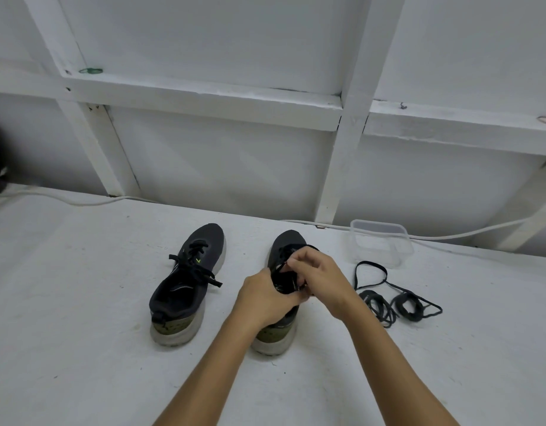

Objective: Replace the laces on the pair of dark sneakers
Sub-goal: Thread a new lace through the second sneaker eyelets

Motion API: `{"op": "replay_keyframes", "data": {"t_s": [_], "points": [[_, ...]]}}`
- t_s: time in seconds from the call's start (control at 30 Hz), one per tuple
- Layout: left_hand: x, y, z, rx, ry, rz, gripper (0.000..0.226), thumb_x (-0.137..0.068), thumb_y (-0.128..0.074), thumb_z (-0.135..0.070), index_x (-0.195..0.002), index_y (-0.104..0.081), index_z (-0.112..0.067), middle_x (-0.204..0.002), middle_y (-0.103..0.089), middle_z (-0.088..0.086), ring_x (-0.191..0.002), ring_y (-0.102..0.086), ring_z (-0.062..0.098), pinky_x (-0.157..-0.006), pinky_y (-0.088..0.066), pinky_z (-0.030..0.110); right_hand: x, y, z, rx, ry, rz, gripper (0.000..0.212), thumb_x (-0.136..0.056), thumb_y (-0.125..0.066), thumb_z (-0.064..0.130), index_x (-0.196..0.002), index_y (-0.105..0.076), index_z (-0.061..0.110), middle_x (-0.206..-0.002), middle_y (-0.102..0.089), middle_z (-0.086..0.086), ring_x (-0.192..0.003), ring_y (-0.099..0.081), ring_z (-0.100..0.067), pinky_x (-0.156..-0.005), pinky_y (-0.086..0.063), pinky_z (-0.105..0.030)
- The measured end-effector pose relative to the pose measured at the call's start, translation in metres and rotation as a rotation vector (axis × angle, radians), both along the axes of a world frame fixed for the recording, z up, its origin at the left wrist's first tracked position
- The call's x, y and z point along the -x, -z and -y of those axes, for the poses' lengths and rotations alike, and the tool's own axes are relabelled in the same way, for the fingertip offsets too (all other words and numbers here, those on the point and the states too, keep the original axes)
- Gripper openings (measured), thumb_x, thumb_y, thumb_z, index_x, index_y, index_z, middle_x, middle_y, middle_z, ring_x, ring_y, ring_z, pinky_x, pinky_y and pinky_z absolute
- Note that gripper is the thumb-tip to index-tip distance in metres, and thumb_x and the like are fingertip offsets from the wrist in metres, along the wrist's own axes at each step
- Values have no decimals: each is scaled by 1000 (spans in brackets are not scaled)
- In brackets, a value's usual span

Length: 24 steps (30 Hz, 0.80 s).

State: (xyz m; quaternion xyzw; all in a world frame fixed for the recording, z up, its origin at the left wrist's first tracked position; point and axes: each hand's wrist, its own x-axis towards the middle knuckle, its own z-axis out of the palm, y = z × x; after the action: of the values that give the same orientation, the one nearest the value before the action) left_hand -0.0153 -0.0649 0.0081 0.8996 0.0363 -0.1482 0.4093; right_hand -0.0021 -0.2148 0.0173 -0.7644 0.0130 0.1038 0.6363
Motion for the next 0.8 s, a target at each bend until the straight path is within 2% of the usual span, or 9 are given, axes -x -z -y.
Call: {"op": "replay_keyframes", "data": {"t_s": [0.13, 0.23, 0.3, 0.37, 0.47, 0.53, 0.63, 0.7, 0.8], "points": [[-1, 2, 8, -166, -39, 46, 38, -82, -68, -55, -97, -57, -22, -94, -62, -2, -82, -58, 16, -62, -44, 27, -2, -7, 5, -111, 61, 60, 16, -98, -58, 23, -84, -63, 21, -84, -74, 5, -74, -61, -9, -62, -49, -23], [-2, 5, 3, -117, -42, 31, 30, -85, -66, -50, -95, -60, -21, -90, -62, -5, -78, -59, 13, -56, -44, 23, -8, -20, 21, -595, 201, 87, 19, -99, -54, 24, -82, -62, 21, -82, -71, -1, -90, -71, -22, -81, -61, -41], [-1, 7, 2, -105, -37, 23, 31, -84, -66, -51, -93, -60, -22, -90, -63, -4, -78, -61, 13, -55, -43, 23, -11, -22, 31, -715, 281, 78, 14, -94, -51, 23, -82, -54, 15, -70, -60, -1, -71, -70, -24, -75, -61, -47], [0, 6, 3, -117, -34, 30, 32, -83, -66, -53, -92, -59, -23, -91, -63, -3, -80, -61, 15, -56, -43, 25, -12, -16, 31, -330, 302, 38, 12, -87, -50, 23, -80, -53, 14, -60, -53, 3, -51, -56, -16, -62, -54, -38], [0, 6, 3, -109, -22, 44, 30, -80, -66, -56, -87, -59, -27, -88, -65, -5, -79, -62, 14, -58, -46, 26, -6, -1, 19, 395, 20, 53, 18, -91, -61, 34, -76, -69, 27, -60, -61, 14, -53, -52, -2, -55, -44, -20], [0, 5, 1, -93, -10, 44, 30, -81, -65, -57, -87, -61, -28, -88, -66, -5, -79, -64, 14, -60, -49, 26, -6, -1, 14, 608, -136, 86, 18, -91, -68, 44, -79, -75, 32, -65, -64, 15, -59, -55, 0, -53, -39, -12], [0, 5, 0, -83, -9, 40, 31, -84, -64, -57, -88, -62, -27, -91, -67, -2, -78, -64, 14, -57, -47, 25, -9, -13, 16, 713, -272, 18, 18, -90, -72, 42, -79, -78, 29, -67, -66, 16, -62, -59, 3, -54, -43, -13], [0, 6, -1, -86, -18, 50, 28, -83, -66, -55, -87, -63, -27, -90, -67, -2, -77, -63, 14, -57, -46, 25, -11, -24, 21, 553, -292, 36, 16, -90, -72, 34, -78, -77, 25, -69, -68, 13, -62, -58, 0, -61, -48, -19], [0, 8, -3, -70, -20, 33, 25, -83, -67, -51, -87, -64, -26, -88, -67, -4, -77, -63, 13, -56, -44, 23, -9, -41, 30, -74, -153, 112, 17, -89, -66, 35, -75, -71, 26, -74, -59, -1, -52, -42, -5, -48, -34, -16]]}}
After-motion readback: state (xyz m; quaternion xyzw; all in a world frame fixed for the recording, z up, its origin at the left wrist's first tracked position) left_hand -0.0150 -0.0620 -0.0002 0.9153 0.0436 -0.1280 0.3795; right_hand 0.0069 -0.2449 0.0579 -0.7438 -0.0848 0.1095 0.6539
